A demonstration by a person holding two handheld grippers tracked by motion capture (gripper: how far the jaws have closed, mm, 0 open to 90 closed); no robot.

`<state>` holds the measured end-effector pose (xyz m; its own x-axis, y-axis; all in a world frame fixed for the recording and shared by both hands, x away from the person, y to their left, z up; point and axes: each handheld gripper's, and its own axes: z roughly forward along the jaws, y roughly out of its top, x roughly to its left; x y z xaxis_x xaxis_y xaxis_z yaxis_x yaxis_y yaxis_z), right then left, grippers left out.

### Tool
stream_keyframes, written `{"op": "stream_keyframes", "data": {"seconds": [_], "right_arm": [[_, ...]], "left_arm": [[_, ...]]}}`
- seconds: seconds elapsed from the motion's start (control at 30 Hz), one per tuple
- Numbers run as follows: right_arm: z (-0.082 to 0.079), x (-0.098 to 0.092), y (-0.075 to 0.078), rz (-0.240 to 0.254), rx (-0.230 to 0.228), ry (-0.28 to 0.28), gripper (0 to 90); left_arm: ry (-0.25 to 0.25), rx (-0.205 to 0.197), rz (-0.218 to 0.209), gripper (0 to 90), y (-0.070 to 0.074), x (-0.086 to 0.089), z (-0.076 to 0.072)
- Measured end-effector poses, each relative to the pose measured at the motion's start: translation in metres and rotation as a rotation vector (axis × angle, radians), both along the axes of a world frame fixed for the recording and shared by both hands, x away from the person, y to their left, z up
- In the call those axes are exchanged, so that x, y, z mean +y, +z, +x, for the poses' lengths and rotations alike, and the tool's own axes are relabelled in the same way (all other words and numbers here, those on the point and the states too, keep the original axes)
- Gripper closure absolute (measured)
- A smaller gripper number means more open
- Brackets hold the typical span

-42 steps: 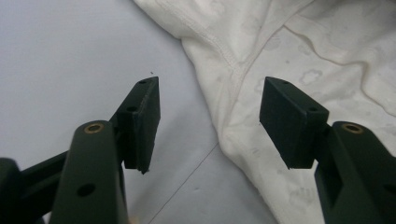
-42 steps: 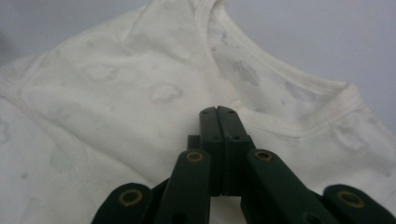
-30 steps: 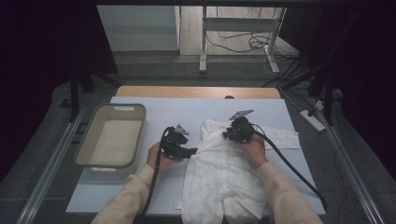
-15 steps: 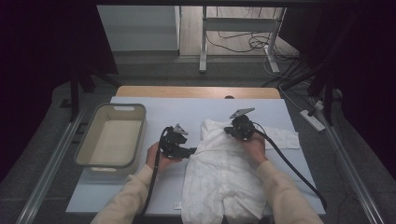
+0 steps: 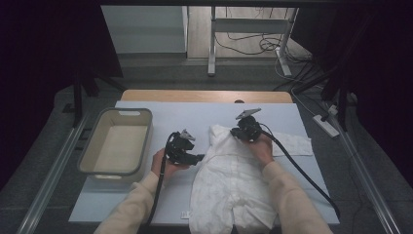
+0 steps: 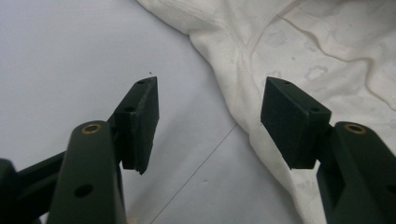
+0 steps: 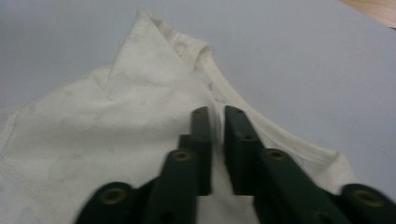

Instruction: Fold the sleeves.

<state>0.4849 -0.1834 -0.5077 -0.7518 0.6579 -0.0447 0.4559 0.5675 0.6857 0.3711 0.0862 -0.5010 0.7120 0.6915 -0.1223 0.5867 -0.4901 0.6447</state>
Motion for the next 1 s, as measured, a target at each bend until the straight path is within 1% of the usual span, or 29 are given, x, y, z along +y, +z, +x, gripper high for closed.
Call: {"op": "stream_keyframes", "data": {"seconds": [0.03,0.1,0.17,0.23,0.27,0.33,0.47,0.5,0.63,0.7,0.83,0.9,1.0], "right_arm": [[-0.001,-0.002,0.002,0.009,-0.005,-0.009,70.4],[-0.006,-0.007,0.01,0.027,-0.033,-0.024,65.7],[-0.013,-0.017,0.021,0.047,-0.056,-0.034,60.6],[-0.02,-0.026,0.028,0.074,-0.069,-0.048,58.3],[-0.025,-0.033,0.032,0.098,-0.07,-0.053,57.1],[-0.033,-0.043,0.037,0.129,-0.077,-0.058,55.6],[-0.049,-0.058,0.045,0.15,-0.098,-0.058,51.2],[-0.053,-0.061,0.045,0.16,-0.099,-0.06,50.9],[-0.067,-0.074,0.045,0.17,-0.094,-0.067,49.0],[-0.073,-0.081,0.043,0.192,-0.084,-0.075,48.9],[-0.083,-0.093,0.041,0.196,-0.084,-0.103,48.4],[-0.087,-0.098,0.04,0.186,-0.087,-0.115,48.0],[-0.093,-0.104,0.038,0.192,-0.084,-0.126,47.8]], "left_arm": [[0.001,-0.001,-0.001,37.3,0.0,0.001,0.0],[0.002,-0.002,-0.001,37.3,0.0,0.002,0.001],[0.009,-0.003,-0.006,36.9,0.0,0.002,0.001],[0.017,-0.003,-0.009,36.2,0.001,0.003,0.001],[0.022,-0.006,-0.008,35.2,0.001,0.003,0.001],[0.029,-0.007,-0.013,33.8,0.001,0.004,0.001],[0.048,-0.007,-0.023,31.3,0.003,0.006,0.002],[0.053,-0.006,-0.027,30.7,0.003,0.006,0.002],[0.065,-0.01,-0.035,29.0,0.004,0.007,0.002],[0.063,-0.012,-0.032,28.2,0.005,0.006,0.002],[0.055,-0.016,-0.039,27.6,0.006,0.006,0.0],[0.057,-0.014,-0.044,27.5,0.006,0.007,0.0],[0.058,-0.013,-0.048,27.4,0.006,0.008,0.001]]}}
